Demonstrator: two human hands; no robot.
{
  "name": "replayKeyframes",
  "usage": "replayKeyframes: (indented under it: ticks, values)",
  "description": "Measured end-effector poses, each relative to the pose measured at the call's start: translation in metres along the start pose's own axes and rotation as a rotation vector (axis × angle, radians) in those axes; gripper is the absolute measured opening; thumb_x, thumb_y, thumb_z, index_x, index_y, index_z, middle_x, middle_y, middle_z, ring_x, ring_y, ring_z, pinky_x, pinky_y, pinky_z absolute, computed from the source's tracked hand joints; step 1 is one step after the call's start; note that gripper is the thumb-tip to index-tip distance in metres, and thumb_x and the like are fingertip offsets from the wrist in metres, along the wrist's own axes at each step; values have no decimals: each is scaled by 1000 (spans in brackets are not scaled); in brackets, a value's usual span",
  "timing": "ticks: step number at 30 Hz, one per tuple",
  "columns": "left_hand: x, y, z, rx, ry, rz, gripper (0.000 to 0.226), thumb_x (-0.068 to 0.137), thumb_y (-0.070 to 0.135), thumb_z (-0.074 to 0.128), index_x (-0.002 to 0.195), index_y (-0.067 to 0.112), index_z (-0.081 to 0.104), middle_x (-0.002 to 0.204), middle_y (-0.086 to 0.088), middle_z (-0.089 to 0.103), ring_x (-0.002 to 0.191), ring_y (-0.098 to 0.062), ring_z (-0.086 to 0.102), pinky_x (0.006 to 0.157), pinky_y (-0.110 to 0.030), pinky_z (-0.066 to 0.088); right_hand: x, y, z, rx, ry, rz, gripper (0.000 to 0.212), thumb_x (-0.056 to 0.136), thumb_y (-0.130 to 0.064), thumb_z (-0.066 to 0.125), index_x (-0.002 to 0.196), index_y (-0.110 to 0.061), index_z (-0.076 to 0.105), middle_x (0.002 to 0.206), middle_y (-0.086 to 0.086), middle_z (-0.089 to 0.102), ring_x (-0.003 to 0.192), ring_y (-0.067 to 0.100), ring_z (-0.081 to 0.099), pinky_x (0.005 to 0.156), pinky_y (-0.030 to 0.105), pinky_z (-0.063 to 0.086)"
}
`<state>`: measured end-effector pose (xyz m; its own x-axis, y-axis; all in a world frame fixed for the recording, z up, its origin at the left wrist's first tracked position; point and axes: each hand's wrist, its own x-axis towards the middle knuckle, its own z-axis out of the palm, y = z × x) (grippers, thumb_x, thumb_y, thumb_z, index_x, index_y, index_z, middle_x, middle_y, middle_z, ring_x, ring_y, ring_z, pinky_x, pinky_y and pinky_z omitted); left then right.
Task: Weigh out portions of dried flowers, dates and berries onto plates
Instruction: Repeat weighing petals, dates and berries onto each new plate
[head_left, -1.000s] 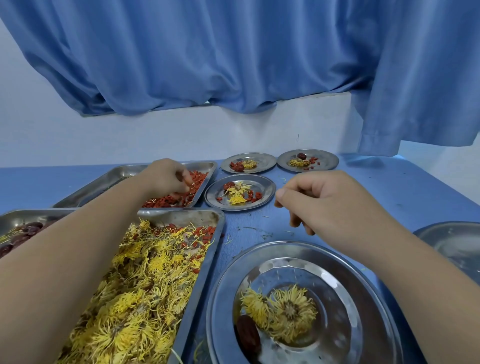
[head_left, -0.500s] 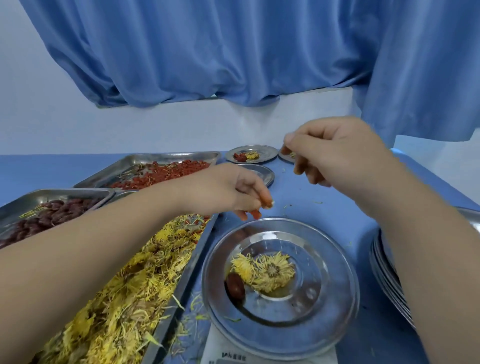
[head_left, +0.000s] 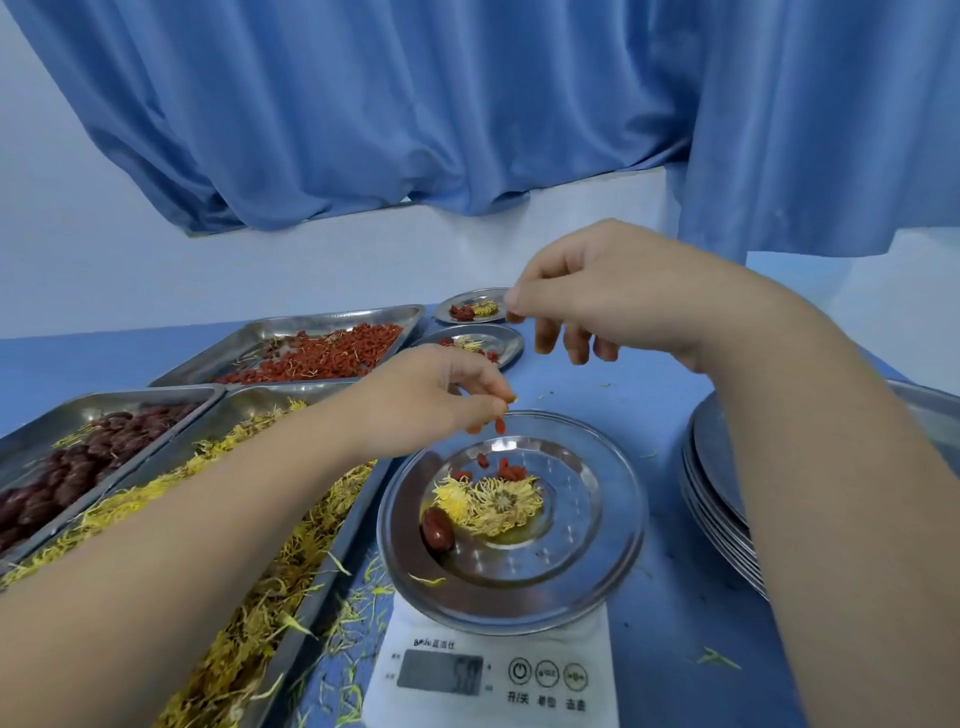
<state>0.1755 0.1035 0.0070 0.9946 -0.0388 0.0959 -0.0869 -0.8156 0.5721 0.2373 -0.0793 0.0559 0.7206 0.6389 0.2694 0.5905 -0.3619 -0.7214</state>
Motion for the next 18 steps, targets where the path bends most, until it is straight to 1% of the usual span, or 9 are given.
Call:
replayKeyframes:
  ticks: [2, 4, 6, 8, 10, 12, 15, 17, 18]
  values:
    - [-7, 1, -2, -14, 46, -28, 13, 95, 28, 59, 98, 31, 71, 90, 16, 73, 80, -1, 68, 77, -23, 49, -2, 2, -2, -53, -77, 39, 20, 88, -37, 60, 81, -20, 69, 72, -3, 73, 51, 8, 60, 49, 24, 46]
    - [-17, 0, -3, -116, 97, -82, 16, 96, 30, 55, 98, 32, 71, 92, 19, 73, 80, 0, 69, 73, -24, 50, -3, 4, -2, -93, -160, 88, 20, 89, -38, 59, 85, -21, 68, 77, -1, 73, 55, 9, 63, 51, 24, 48]
    - [-28, -1, -2, -283, 143, -140, 19, 98, 30, 53, 97, 30, 72, 93, 15, 74, 81, -5, 72, 75, -28, 54, -4, 5, -2, -127, -238, 137, 19, 90, -39, 59, 88, -22, 67, 81, -1, 74, 61, 11, 66, 55, 25, 49]
    - [-35, 0, 1, -365, 179, -172, 20, 98, 28, 52, 96, 28, 72, 91, 10, 75, 78, -9, 73, 74, -29, 57, -4, 4, 0, -145, -295, 175, 18, 90, -39, 59, 91, -22, 65, 85, 0, 74, 66, 13, 68, 58, 26, 51]
    - [-35, 0, 5, -324, 185, -185, 18, 98, 29, 53, 95, 27, 71, 87, 9, 74, 72, -8, 72, 69, -25, 55, -4, 3, 3, -154, -331, 198, 17, 90, -39, 59, 92, -23, 64, 88, 1, 73, 69, 16, 69, 60, 27, 52]
    - [-30, 3, 7, -245, 187, -186, 16, 98, 29, 53, 96, 26, 69, 83, 8, 73, 66, -5, 69, 66, -25, 54, -5, 0, 6, -166, -358, 209, 16, 91, -39, 58, 91, -24, 63, 91, 3, 72, 72, 18, 68, 62, 28, 52]
    - [-25, 4, 4, -182, 201, -189, 16, 99, 22, 50, 101, 24, 66, 82, 9, 73, 64, -5, 67, 72, -34, 56, -6, -2, 9, -198, -378, 227, 16, 92, -39, 57, 92, -24, 62, 92, 4, 71, 75, 20, 69, 65, 29, 53]
    - [-26, 3, 2, -208, 206, -208, 20, 98, 16, 50, 108, 24, 65, 88, 9, 73, 68, -6, 68, 77, -37, 56, -7, -3, 9, -218, -378, 238, 17, 92, -40, 57, 94, -24, 62, 92, 3, 71, 75, 19, 70, 64, 29, 54]
    - [-27, 3, 2, -239, 201, -217, 21, 98, 14, 50, 111, 24, 64, 92, 9, 73, 73, -8, 69, 77, -36, 56, -8, -4, 8, -225, -374, 242, 17, 91, -40, 58, 95, -24, 62, 91, 3, 71, 75, 19, 70, 64, 29, 54]
